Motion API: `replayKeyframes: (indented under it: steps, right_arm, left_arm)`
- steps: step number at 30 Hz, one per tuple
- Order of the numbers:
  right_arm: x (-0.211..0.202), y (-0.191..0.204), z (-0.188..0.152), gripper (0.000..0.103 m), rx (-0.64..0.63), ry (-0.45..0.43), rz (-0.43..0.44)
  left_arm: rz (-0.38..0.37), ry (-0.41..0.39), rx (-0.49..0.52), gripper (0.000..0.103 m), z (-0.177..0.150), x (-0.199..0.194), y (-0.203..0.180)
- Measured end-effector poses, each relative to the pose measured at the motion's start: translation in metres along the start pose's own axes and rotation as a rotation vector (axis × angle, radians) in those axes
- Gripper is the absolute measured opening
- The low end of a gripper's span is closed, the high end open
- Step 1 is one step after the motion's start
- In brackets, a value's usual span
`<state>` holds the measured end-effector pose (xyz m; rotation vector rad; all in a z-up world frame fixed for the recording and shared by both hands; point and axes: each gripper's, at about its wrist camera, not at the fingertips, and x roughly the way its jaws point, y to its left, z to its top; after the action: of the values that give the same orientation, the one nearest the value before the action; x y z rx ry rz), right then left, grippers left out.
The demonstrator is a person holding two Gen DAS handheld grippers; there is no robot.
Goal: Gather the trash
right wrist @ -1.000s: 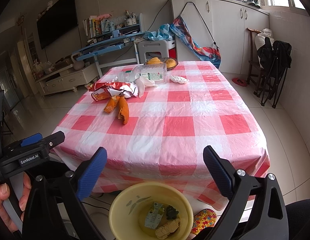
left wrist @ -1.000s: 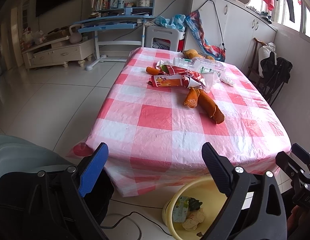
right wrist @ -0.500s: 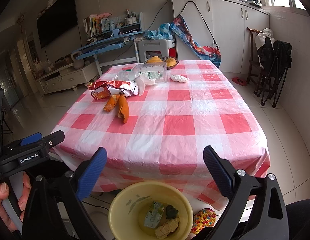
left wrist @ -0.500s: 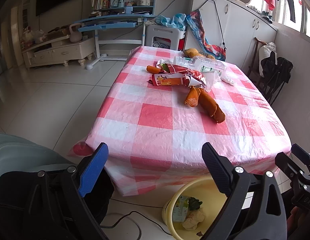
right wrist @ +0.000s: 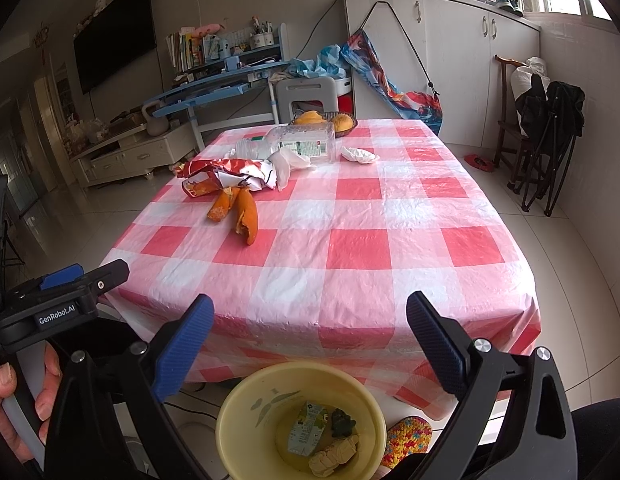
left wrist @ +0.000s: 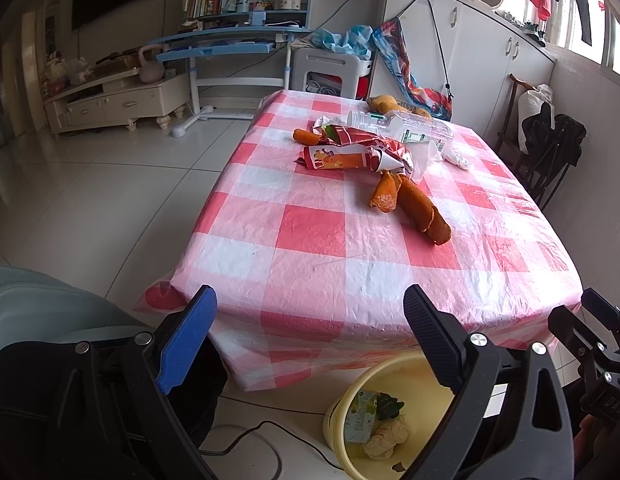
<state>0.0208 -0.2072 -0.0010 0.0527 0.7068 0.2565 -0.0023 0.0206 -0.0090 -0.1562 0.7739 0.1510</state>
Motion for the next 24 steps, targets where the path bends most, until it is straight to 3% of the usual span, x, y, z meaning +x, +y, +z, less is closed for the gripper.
replayKeyframes:
  steps: [16,24]
  right_arm:
    - [0.0,0.001,0.001,0.093,0.0,0.0,0.0]
    - [-0.001,-0.006,0.008,0.093,0.04,-0.01,0.038]
  left_arm:
    - [0.0,-0.002,-0.01,0.091,-0.001,0.001,0.001]
    - [-0.014,-0.01,-0.088,0.091,0.005,-0.004,0.017]
